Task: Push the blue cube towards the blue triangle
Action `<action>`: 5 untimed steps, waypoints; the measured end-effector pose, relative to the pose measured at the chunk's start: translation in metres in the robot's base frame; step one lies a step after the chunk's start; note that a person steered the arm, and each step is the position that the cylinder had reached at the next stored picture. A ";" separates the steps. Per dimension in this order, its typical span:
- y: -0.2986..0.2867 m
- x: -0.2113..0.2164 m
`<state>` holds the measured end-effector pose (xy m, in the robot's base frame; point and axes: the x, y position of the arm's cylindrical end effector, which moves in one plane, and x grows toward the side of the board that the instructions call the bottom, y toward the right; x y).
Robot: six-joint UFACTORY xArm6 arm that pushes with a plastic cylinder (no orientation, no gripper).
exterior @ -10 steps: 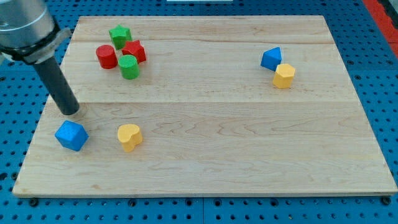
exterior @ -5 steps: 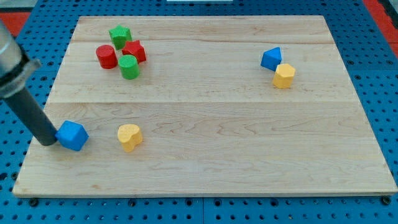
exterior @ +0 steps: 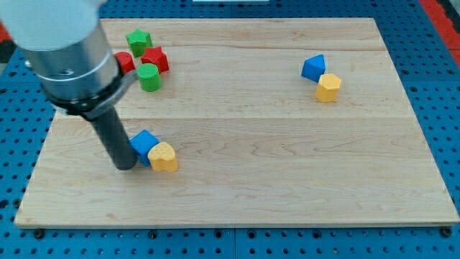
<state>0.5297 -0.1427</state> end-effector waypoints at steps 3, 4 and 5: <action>0.016 -0.017; -0.005 -0.017; -0.006 -0.017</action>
<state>0.5132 -0.1485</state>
